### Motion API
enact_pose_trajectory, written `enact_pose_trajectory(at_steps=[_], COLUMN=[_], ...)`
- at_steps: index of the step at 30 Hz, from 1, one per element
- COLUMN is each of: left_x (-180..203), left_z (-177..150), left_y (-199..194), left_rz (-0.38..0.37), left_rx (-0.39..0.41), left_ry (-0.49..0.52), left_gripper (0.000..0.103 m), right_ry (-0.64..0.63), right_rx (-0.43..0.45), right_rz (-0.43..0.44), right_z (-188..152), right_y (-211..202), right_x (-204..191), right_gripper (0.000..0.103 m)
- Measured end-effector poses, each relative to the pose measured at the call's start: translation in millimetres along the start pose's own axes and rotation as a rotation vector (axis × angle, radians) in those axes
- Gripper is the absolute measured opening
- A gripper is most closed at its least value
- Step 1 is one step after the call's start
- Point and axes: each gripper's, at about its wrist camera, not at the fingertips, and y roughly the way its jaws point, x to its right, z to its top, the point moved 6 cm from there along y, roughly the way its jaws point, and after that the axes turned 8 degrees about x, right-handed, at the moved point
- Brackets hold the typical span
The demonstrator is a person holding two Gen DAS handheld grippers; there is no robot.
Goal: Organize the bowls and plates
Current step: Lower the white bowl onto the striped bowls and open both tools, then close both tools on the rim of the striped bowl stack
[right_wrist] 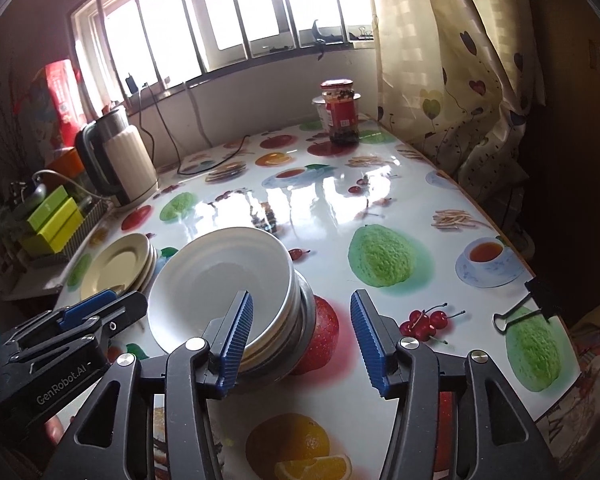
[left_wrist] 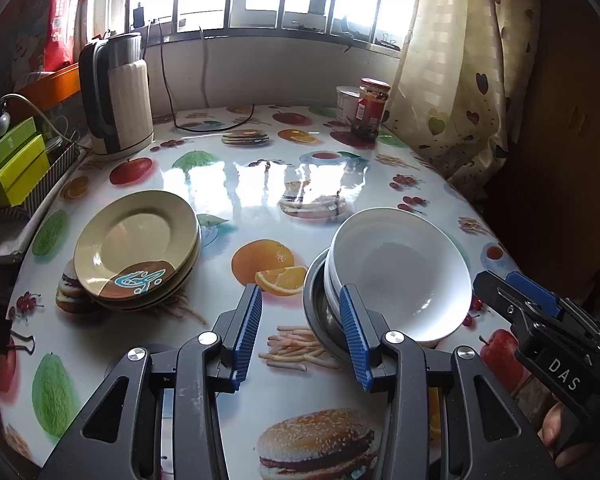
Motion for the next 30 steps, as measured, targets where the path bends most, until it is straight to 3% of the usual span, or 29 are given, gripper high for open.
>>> enact_pose_trajectory(at_steps=[8, 17, 23, 30], left_x=[-7.9, -20.2, -33.8, -32.9], left_z=[-9.8, -26.4, -36.6, -44.0], left_y=[-8.9, -2.1, 6.8, 18.9], left_rz=[0.05, 0.075, 0.151, 0.082], left_rx=[0.033, 0.009, -0.008, -0.047], left_ry=[0.03, 0.027, 0.038, 0.009], left_gripper=[0.042, 0.042, 0.042, 0.042], right_ry=[0.023, 0.051, 0.038, 0.019], right_rx=[0.014, 0.003, 0.023, -0.016], right_rz=[-0.012, -0.03, -0.013, 0.009], right_z=[-6.3, -19.4, -30.2, -43.1], right_y=[-12.5, -12.6, -9.5, 5.7], right_x=[13.1, 29.4, 36.2, 36.9], right_gripper=[0.054, 0.055, 0.056, 0.061])
